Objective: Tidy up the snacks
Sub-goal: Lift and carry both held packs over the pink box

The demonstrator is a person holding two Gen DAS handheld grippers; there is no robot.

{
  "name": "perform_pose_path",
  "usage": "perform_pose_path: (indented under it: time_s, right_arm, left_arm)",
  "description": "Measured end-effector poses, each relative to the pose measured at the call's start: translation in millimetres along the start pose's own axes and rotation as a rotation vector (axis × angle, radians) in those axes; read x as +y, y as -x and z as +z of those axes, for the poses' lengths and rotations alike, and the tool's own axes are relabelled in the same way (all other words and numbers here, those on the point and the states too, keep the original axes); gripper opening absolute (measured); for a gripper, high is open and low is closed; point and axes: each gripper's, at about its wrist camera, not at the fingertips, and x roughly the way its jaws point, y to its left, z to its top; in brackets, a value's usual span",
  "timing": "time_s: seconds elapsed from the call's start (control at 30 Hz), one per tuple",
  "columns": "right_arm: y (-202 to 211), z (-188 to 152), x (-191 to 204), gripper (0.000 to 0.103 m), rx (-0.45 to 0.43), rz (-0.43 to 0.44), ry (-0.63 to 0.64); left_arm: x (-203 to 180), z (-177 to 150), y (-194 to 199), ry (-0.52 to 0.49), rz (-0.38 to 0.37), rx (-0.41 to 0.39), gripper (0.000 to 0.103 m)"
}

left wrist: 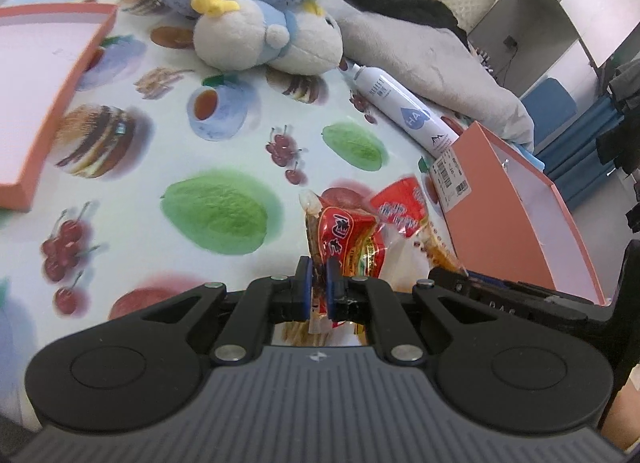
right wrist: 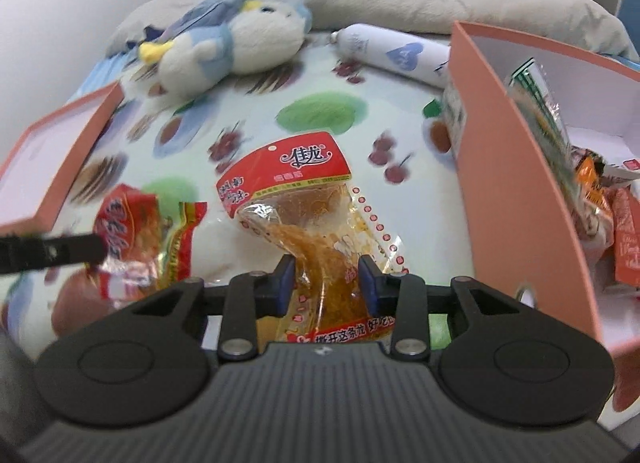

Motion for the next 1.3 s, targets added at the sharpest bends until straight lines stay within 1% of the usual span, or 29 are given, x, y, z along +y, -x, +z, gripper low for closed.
perform_pose_path:
  time_s: [0.07, 0.13, 0.23, 0.33, 0.47, 0.57, 0.63, 0.77, 0.83, 0.9, 0.97, 1.03, 1.07, 1.1, 1.17, 1.27, 1.3]
  right_arm:
    - [-8.2, 11.2, -5.2, 0.037, 0.004, -0.028, -0.029]
    - [-17.7, 21.2, -9.9, 0.037, 0.013, -0.029, -0.054]
    - [-32.1, 35.1, -14.7, 0.037, 0.057, -0.034, -0.075]
    - [-36.2, 47.6, -15.2, 0.037, 0.104, -0.038, -0.092]
    - [-30.2, 63.7, -14.3, 0.037, 0.165, -0.039, -0.129]
    - [-20.9, 74.1, -14.4, 0.037, 0.185, -0.039, -0.153]
    - [-14.7, 80.1, -14.7, 0.037, 0.182, -0.044, -0.162]
    - [-7.2, 90.4, -18.1, 0.037, 0.166, -0.050, -0.177]
    - [1.1, 95.3, -20.3, 0.037, 0.135, -0.041, -0.191]
    - [6.0, 96.2, -19.2, 0.037, 0.116, -0.053, -0.186]
    - [10.6, 95.2, -20.9, 0.037, 0.089, -0.039, -0.207]
    - [17.3, 93.2, -19.4, 0.037, 0.054, -0.040, -0.196]
    - [21.8, 92.5, -19.4, 0.037, 0.032, -0.039, -0.197]
    - [26.6, 91.0, -19.6, 0.037, 0.011, -0.035, -0.201]
    - [37.1, 88.1, -20.8, 0.037, -0.026, -0.022, -0.207]
    - [54.6, 82.2, -24.8, 0.037, -0.084, -0.012, -0.209]
    - [60.9, 79.7, -27.2, 0.036, -0.097, -0.009, -0.215]
  left_arm:
    - [-1.1, 12.4, -12.6, 0.002, 0.007, 0.011, 0.008]
    - [-1.2, 28.9, -27.1, 0.009, 0.005, 0.032, 0.007]
    - [-2.8, 50.7, -47.8, 0.012, 0.009, 0.081, 0.007]
    - [-8.0, 70.0, -61.4, 0.028, 0.017, 0.137, 0.007]
    - [-21.6, 89.6, -62.5, 0.026, 0.020, 0.201, 0.006]
    - [-32.0, 102.8, -60.8, 0.011, 0.035, 0.234, 0.006]
    - [-36.7, 109.7, -59.0, 0.010, 0.032, 0.243, 0.006]
    - [-45.8, 116.9, -56.2, -0.030, 0.038, 0.229, 0.006]
    - [-46.0, 117.8, -57.0, -0.035, 0.030, 0.217, 0.006]
    - [-46.3, 118.1, -56.1, -0.039, 0.032, 0.192, 0.006]
    - [-46.7, 118.0, -52.5, -0.037, 0.019, 0.162, 0.006]
    - [-49.0, 118.2, -48.1, -0.032, -0.002, 0.146, 0.006]
    - [-50.5, 119.2, -43.9, -0.025, -0.028, 0.131, 0.006]
    - [-56.0, 120.1, -37.6, -0.048, -0.041, 0.102, 0.006]
    - [-68.5, 119.8, -26.5, -0.107, -0.036, 0.048, 0.006]
    - [-84.3, 115.4, -13.5, -0.129, -0.074, 0.001, 0.006]
    - [-91.7, 112.9, -8.2, -0.148, -0.076, -0.019, 0.006]
